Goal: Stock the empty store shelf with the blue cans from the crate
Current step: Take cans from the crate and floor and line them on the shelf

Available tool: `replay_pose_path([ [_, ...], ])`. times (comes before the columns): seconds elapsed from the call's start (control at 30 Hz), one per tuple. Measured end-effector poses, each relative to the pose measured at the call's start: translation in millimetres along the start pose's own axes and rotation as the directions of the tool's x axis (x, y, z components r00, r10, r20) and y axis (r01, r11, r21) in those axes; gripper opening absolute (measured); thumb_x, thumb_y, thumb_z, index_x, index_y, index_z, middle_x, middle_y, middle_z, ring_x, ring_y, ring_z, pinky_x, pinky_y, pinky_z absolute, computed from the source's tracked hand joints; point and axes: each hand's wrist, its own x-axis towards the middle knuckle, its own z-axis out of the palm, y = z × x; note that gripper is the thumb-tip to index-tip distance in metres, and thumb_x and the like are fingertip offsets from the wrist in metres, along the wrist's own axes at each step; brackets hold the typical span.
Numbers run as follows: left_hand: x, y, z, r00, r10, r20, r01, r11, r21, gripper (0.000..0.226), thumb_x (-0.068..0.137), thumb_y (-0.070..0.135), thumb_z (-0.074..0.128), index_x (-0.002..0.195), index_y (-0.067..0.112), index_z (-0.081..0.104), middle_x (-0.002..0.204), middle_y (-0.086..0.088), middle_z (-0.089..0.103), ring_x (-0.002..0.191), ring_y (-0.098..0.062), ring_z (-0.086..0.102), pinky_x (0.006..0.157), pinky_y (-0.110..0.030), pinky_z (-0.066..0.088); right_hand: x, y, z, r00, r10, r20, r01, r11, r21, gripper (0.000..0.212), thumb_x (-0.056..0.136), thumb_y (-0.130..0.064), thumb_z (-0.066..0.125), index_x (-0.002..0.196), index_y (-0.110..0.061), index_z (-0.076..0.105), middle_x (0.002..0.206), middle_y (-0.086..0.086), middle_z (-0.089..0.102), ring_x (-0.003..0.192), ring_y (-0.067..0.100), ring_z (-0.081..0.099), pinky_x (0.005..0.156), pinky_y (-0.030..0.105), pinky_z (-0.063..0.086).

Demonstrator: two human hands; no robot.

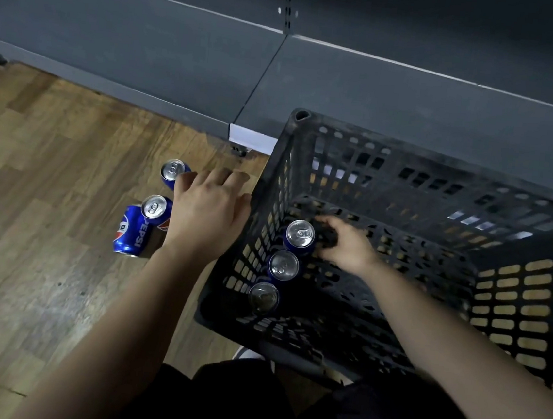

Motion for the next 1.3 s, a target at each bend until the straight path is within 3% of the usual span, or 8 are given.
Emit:
replay_pose_path([
  [0.13,-2,1,0,1.000,-0.001,0.004,0.001,1.000,-0.005,0.041,0.091,0.038,0.031,0.118,0.021,0.056,0.117,-0.002,0.061,0.104,-0.027,0.056,0.094,-0.042,0.029,-3,-1,13,0.998,-0.056,0.020,0.058,0.992,-0.108,0.091,0.074,-0.009,0.076,0.149,-0.034,0.032,0.147,0.006,0.046,0.131,0.024,0.048,0.101,0.027,0.041],
  [0.27,-4,-1,2,1.000,0.002,0.000,-0.002,1.000,-0.006,0.041,0.091,0.038,0.031,0.119,0.023,0.057,0.117,0.000,0.061,0.105,-0.026,0.056,0.095,-0.041,0.026,1,-6,20,0.993,-0.108,0.052,0.116,0.974,-0.196,0.093,0.077,-0.010,0.074,0.151,-0.038,0.025,0.154,0.000,0.037,0.137,0.022,0.041,0.107,0.030,0.036],
  [0.43,-8,-13,-1,0.999,-0.032,0.000,0.032,0.999,0.026,0.048,0.090,0.045,0.022,0.116,0.024,0.058,0.110,0.001,0.062,0.098,-0.026,0.057,0.092,-0.041,0.029,3,-13,27,0.988,-0.126,0.085,0.147,0.932,-0.331,0.100,0.077,-0.001,0.067,0.152,-0.043,0.016,0.160,-0.002,0.021,0.136,0.025,0.042,0.102,0.041,0.045],
  [0.57,-15,-23,0,0.997,-0.069,-0.016,0.070,0.997,0.045,0.031,0.095,0.035,0.040,0.113,0.018,0.058,0.109,-0.003,0.063,0.097,-0.028,0.058,0.091,-0.043,0.030,8,-20,32,0.995,-0.090,0.040,0.098,0.919,-0.381,0.086,0.076,0.003,0.065,0.145,-0.031,0.027,0.149,0.005,0.038,0.121,0.032,0.055,0.088,0.042,0.051],
  [0.73,-19,-22,-2,0.997,-0.076,0.020,0.076,0.996,0.041,0.033,0.095,0.035,0.040,0.118,0.019,0.057,0.116,-0.003,0.061,0.104,-0.027,0.056,0.093,-0.044,0.029,9,-19,35,0.998,-0.059,-0.037,0.044,0.944,-0.327,0.069,0.077,-0.002,0.069,0.132,-0.020,0.032,0.125,0.014,0.054,0.104,0.035,0.060,0.069,0.034,0.041],
  [0.93,-19,-22,-3,0.997,-0.080,0.017,0.080,0.996,0.027,0.035,0.095,0.035,0.036,0.117,0.018,0.057,0.114,-0.004,0.062,0.102,-0.028,0.057,0.093,-0.045,0.030,5,-13,27,0.998,-0.048,-0.037,0.042,0.987,-0.153,0.072,0.069,-0.007,0.077,0.129,-0.021,0.039,0.115,0.008,0.062,0.104,0.029,0.060,0.073,0.029,0.040],
  [1.1,-14,-15,-6,0.997,-0.076,0.028,0.076,0.997,0.021,0.037,0.094,0.037,0.035,0.118,0.019,0.057,0.111,-0.004,0.061,0.098,-0.028,0.057,0.091,-0.045,0.033,-1,-11,11,0.999,-0.022,-0.039,0.018,0.996,-0.084,0.076,0.064,-0.013,0.083,0.129,-0.021,0.044,0.116,0.005,0.064,0.104,0.026,0.062,0.080,0.043,0.054],
  [1.3,0,-5,-43,0.996,-0.079,0.044,0.081,0.996,-0.046,0.042,0.089,0.038,0.032,0.119,0.017,0.054,0.116,-0.005,0.060,0.097,-0.031,0.058,0.087,-0.045,0.035,-26,-35,-24,0.997,0.011,-0.079,-0.010,1.000,0.005,0.073,0.062,-0.014,0.086,0.125,-0.024,0.049,0.109,-0.001,0.065,0.095,0.019,0.063,0.068,0.029,0.052],
])
